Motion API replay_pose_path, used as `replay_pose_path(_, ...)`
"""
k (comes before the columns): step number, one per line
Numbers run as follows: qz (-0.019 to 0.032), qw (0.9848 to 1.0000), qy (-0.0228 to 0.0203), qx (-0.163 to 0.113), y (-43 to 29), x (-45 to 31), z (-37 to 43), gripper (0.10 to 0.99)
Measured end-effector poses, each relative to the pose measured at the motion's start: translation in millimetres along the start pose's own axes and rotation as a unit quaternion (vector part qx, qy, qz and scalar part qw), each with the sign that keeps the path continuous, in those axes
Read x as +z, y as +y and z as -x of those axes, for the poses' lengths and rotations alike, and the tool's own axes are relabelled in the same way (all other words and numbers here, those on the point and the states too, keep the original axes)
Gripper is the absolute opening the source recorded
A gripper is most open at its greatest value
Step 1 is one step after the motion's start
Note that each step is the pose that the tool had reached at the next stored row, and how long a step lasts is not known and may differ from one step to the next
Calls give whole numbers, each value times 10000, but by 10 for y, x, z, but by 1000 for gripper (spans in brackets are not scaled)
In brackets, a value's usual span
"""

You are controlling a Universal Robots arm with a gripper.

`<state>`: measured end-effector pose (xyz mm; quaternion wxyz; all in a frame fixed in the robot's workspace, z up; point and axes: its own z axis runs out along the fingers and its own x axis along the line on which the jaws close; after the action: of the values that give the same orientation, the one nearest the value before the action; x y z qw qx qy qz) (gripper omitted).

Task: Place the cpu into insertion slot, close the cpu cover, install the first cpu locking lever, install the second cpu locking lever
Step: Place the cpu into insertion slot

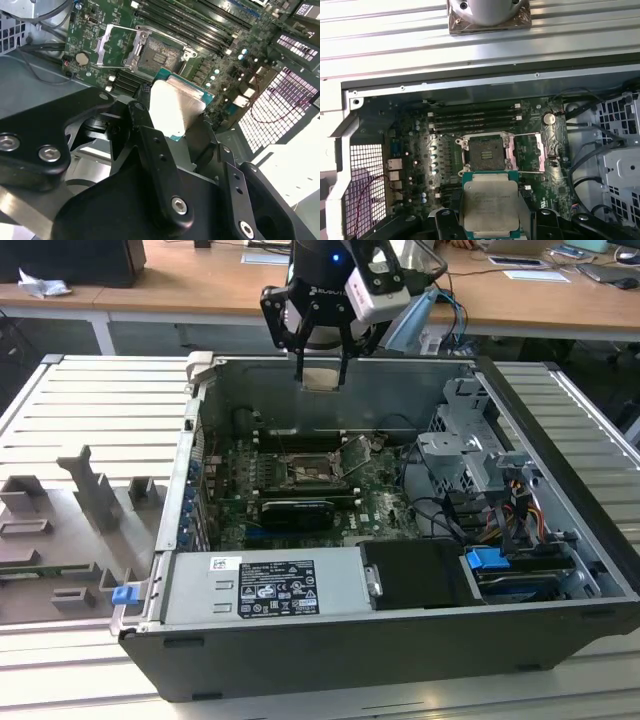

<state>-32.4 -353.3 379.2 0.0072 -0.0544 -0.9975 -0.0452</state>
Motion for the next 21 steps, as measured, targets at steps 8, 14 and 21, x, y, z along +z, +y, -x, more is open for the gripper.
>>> replay_pose_path(8, 3, 9999, -15, 160, 0, 0, 0, 529)
replay_pose_path(14, 5, 9996, -24, 272, 0, 0, 0, 529)
replay_pose_path(21, 8, 9991, -37, 411, 0, 1, 0, 529)
